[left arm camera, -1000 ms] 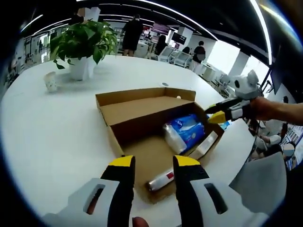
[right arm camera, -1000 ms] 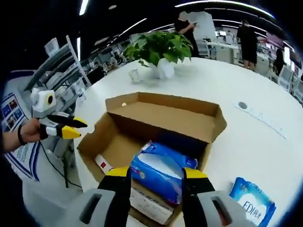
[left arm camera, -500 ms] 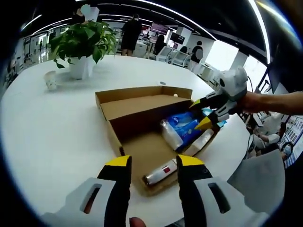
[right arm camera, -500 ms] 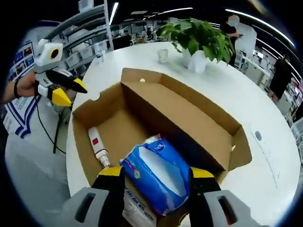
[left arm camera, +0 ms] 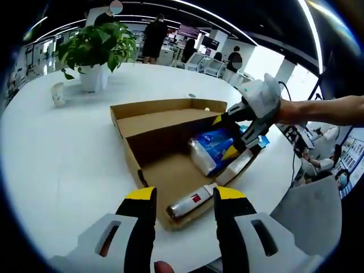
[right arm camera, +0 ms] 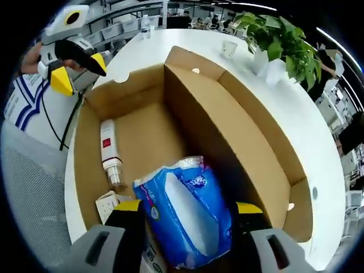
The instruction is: Operate the shoe box by opening the lid, removing the specified soft item, and placing it in the target area until the item is outside and the box remains undamaged.
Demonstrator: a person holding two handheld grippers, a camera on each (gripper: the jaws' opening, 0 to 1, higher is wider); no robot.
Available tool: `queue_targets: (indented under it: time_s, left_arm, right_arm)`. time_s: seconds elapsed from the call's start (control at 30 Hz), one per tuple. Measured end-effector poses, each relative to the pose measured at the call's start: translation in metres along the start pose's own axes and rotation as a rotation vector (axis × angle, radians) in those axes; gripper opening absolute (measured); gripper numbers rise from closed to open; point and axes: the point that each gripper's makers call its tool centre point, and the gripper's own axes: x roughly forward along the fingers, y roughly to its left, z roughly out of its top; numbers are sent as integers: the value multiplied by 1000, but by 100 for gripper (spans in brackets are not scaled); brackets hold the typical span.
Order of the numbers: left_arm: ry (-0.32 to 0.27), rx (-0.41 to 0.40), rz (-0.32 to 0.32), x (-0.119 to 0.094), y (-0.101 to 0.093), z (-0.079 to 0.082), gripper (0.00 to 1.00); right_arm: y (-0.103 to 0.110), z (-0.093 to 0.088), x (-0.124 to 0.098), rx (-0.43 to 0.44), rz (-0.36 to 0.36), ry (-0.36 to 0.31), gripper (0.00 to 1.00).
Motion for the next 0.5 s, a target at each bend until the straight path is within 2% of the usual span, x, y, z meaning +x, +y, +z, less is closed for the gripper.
queue_targets:
  time_s: [0.5]
  left_arm:
    - [7, -16, 11, -6, 7, -8, 40]
  right_arm:
    - [4, -10, 22, -58, 60, 77, 63]
